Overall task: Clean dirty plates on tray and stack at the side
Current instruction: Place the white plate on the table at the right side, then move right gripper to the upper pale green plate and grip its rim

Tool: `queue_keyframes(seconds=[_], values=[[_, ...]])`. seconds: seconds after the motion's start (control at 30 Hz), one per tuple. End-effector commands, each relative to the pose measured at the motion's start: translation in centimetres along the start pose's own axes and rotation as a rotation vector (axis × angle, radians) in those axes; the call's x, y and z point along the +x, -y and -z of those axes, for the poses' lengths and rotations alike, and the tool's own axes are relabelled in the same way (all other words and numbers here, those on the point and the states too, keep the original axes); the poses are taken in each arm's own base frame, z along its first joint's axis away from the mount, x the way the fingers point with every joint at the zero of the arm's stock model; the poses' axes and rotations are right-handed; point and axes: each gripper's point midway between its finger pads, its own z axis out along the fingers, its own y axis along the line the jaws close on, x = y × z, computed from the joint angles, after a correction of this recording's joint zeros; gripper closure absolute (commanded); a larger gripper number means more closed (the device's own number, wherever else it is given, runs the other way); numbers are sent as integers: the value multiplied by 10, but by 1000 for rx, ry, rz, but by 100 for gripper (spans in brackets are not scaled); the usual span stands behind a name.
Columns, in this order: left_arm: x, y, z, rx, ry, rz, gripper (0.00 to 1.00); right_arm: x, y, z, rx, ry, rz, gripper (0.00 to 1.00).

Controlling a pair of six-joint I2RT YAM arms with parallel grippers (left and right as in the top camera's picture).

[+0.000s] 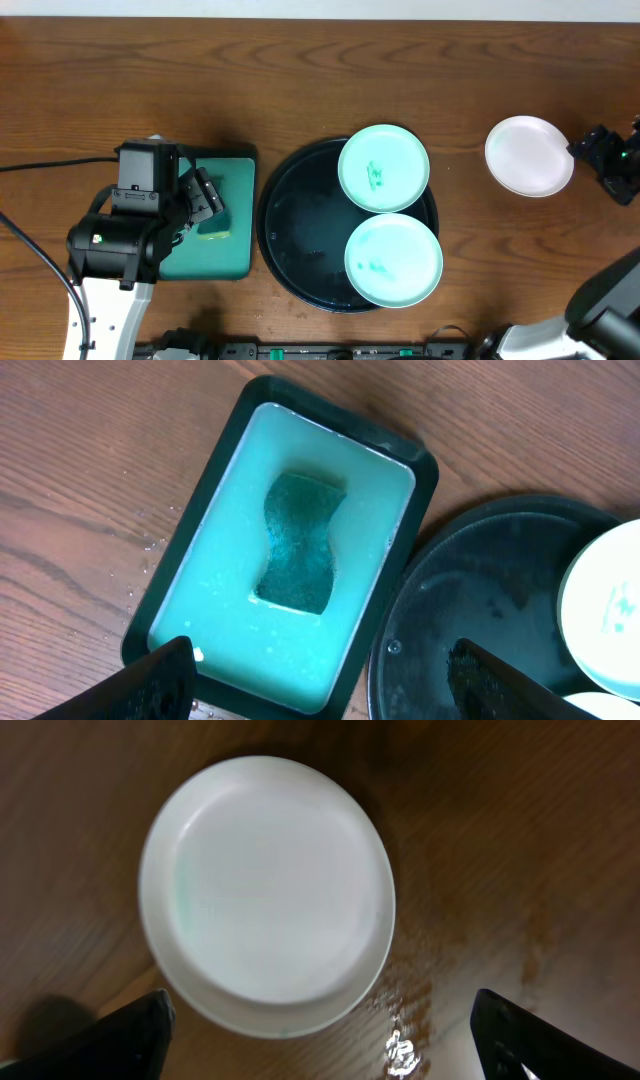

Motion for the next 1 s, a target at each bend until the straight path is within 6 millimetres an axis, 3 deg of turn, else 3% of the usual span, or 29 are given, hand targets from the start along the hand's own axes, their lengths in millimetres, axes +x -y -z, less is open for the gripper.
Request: queue_keyframes(seconds=[0.0,0.1,0.23,0.27,0.3,0.33,0.37,0.4,0.43,0.47,0.53,0.77,0.87,0.97], values=[[-1,-3,0,-13,2,-4,19,-4,-15,28,-22,55,45,7],[-1,-3,0,-13,2,-4,19,5,-38,52,-64,81,108,3],[-1,-3,-1,-13,2,-4,19,34,-81,79,-156,63,196,1],[-1,-3,-1,-13,2,-4,19,40,-91,84,-186,58,217,16],[-1,-3,-1,-13,2,-4,19,45,-101,88,-206,60,243,24],[0,-2,-1,-11,0,-4,19,49,-108,89,-221,61,264,23],[0,-2,0,-11,1,-4,19,52,-118,90,-250,58,290,8],[0,-2,-1,-11,0,-4,19,58,-130,90,-287,47,322,1],[0,-2,-1,-11,0,-4,19,64,-138,90,-314,29,338,1],[0,-2,-1,-11,1,-4,19,77,-154,87,-373,-12,411,1],[0,-2,-1,-11,1,-4,19,94,-168,78,-412,-58,516,2],[0,-2,-1,-11,1,-3,19,137,-191,19,-333,-219,658,30],[0,-2,-1,-12,-2,-3,19,152,-202,-8,-326,-273,677,48],[1,-3,0,-14,-5,-4,19,162,-205,-38,-293,-321,634,51]])
